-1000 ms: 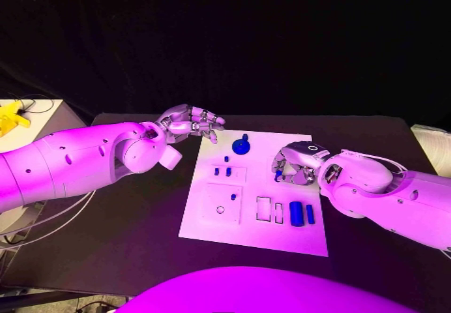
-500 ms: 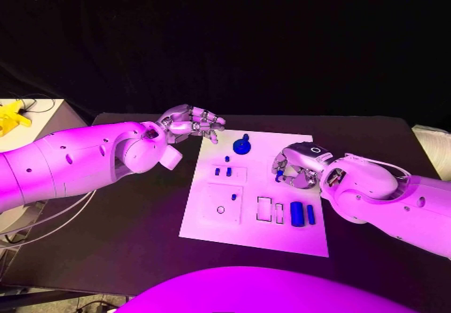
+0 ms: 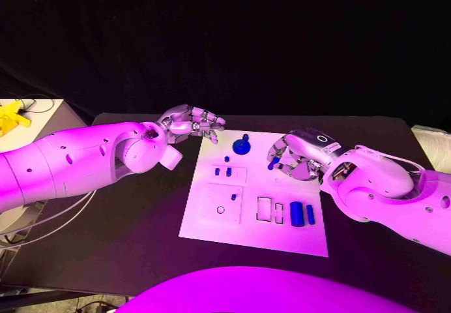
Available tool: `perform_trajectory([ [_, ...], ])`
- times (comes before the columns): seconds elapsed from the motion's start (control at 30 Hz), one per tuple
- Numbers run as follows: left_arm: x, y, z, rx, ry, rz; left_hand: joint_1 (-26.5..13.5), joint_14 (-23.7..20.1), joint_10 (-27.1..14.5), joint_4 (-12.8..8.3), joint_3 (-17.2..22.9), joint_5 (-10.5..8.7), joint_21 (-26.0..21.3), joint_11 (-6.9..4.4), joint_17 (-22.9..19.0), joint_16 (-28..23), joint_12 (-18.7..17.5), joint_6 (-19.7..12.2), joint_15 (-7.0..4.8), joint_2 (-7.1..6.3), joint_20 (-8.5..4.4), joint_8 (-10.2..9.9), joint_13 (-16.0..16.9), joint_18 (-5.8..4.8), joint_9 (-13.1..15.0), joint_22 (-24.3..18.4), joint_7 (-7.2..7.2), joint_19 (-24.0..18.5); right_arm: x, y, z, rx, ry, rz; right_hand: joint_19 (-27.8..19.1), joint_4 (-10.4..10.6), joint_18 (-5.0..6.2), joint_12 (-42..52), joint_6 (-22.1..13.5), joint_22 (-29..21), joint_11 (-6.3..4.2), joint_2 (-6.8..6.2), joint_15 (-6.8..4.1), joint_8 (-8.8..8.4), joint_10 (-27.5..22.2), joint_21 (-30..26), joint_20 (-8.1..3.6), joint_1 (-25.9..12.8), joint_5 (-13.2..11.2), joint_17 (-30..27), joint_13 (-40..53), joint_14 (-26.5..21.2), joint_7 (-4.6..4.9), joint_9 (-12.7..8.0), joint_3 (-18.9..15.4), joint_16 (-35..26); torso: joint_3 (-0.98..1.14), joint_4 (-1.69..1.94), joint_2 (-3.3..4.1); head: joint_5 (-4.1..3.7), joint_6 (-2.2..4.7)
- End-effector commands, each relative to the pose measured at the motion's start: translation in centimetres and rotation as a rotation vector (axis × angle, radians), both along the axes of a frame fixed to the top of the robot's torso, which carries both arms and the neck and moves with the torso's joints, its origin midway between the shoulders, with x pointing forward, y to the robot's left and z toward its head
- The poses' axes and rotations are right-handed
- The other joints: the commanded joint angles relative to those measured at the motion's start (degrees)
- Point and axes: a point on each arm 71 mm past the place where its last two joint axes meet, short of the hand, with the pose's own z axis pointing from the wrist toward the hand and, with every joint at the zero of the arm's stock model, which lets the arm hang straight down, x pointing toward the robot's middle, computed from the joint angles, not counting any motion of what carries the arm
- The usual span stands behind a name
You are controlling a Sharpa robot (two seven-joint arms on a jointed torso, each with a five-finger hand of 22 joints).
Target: Assemble the parts on the task board
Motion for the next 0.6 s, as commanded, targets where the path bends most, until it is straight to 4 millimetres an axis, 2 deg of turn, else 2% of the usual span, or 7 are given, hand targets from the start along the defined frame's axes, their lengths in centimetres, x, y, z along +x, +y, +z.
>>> perform_trajectory([
  [0.03,0.0,-0.3,0.1,-0.014,-0.001,-0.005,-0.24,0.0,-0.35,0.31,0.13,0.11,-0.24,0.05,0.05,-0.09,0.26,-0.08,0.25,0.11,0.06,-0.24,0.09,0.69,-0.06,-0.09,0.13,0.22,-0.7,1.4,0.3,0.049,-0.001,0.042,0.28,-2.46,-0.56,-0.03,0.35,9.43,-4.33,0.36,-0.26,0.18,4.36,0.22,0.06,-0.24,-0.09,-0.02,0.88,0.58,0.1,0.07,2.43,0.09,0.04,-0.08,0.03,0.38,0.0],
  [0.17,0.0,-0.5,0.1,-0.017,-0.001,-0.01,-0.24,0.0,-0.35,0.31,0.13,0.11,-0.24,0.05,0.05,-0.09,0.26,-0.08,0.25,0.11,0.06,-0.24,0.09,0.69,-0.06,-0.09,0.13,0.22,-1.9,3.9,-0.1,0.069,0.024,0.11,0.21,-2.58,-0.51,-0.07,0.33,9.38,-4.32,0.36,-0.26,0.19,4.37,-0.03,0.06,-0.31,-0.03,-0.21,0.91,0.54,0.11,0.1,2.53,-0.02,0.09,-0.03,0.13,0.87,0.0],
  [0.3,0.0,-0.7,0.1,-0.019,-0.002,-0.014,-0.27,-0.01,-0.38,0.4,0.12,0.12,-0.34,0.05,0.09,-0.08,0.28,-0.1,0.25,0.13,0.07,-0.24,0.09,0.69,-0.07,-0.15,0.13,0.27,-3.2,6.4,-1.1,0.073,0.054,0.175,0.09,-2.97,-0.44,-0.19,0.21,9.28,-4.27,0.35,-0.23,0.18,4.35,-0.43,0.06,-0.53,0.14,-0.37,1.0,0.48,0.18,0.18,2.85,-0.15,0.05,0.09,0.13,1.52,0.0],
  [0.43,0.0,-0.8,0.1,-0.02,-0.002,-0.015,-0.27,-0.01,-0.38,0.4,0.12,0.12,-0.34,0.05,0.09,-0.08,0.28,-0.1,0.25,0.13,0.07,-0.24,0.09,0.69,-0.07,-0.15,0.13,0.27,-4.2,8.1,-2.4,0.07,0.082,0.219,-0.02,-3.11,-0.38,-0.25,0.15,9.19,-4.24,0.36,-0.21,0.17,4.32,-0.8,0.06,-0.65,0.22,-0.5,1.03,0.44,0.21,0.21,2.97,-0.24,0.01,0.18,0.21,1.92,0.0],
  [0.6,0.0,-0.8,0.1,-0.021,-0.002,-0.017,-0.27,-0.01,-0.38,0.4,0.12,0.12,-0.34,0.05,0.09,-0.08,0.28,-0.1,0.25,0.13,0.07,-0.24,0.09,0.69,-0.07,-0.15,0.13,0.27,-5.1,9.4,-3.5,0.064,0.107,0.252,-0.06,-3.3,-0.36,-0.3,0.09,9.16,-4.21,0.35,-0.2,0.16,4.31,-0.91,0.07,-0.76,0.3,-0.57,1.08,0.42,0.24,0.25,3.1,-0.3,-0.01,0.12,0.14,2.55,0.0],
])
